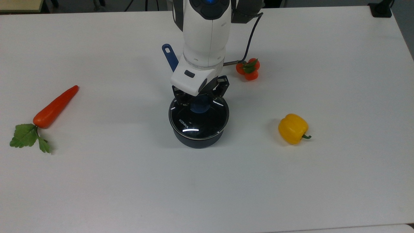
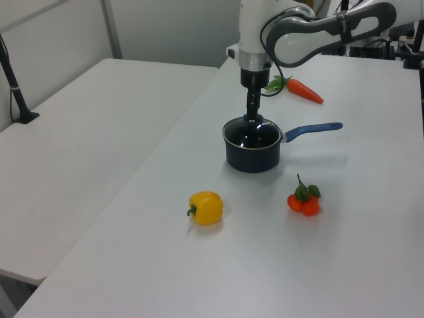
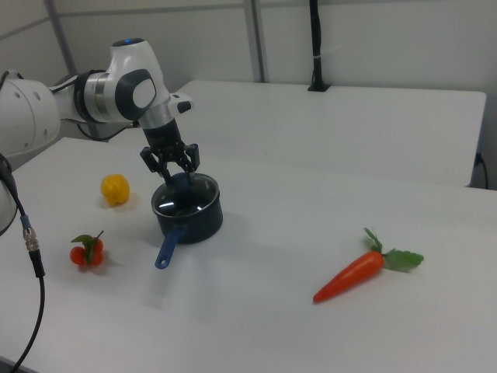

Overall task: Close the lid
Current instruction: 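Lower the glass lid onto the saucepan rim, then open the gripper and raise it away from the lid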

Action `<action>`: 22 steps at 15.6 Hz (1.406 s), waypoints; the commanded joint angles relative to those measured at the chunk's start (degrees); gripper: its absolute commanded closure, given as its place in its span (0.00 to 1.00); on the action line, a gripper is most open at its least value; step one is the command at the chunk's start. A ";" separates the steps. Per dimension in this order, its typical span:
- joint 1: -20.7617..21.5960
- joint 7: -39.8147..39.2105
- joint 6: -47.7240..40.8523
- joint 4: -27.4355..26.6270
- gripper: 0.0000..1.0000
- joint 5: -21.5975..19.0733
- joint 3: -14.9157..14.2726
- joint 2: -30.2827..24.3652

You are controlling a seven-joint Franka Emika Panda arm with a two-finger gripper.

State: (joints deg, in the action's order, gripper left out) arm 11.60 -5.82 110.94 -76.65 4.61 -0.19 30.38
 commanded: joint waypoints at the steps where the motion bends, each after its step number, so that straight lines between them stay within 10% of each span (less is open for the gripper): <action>1: 0.44 0.89 -0.55 0.80 0.00 0.48 -0.25 0.03; 8: 0.62 3.78 -1.69 -0.51 0.00 0.48 -0.34 -2.86; 22: -6.32 9.51 -16.81 -14.93 0.00 0.57 -1.04 -28.09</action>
State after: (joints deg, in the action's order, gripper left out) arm 5.27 2.96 93.82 -86.52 4.67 -1.14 6.23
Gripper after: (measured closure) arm 0.000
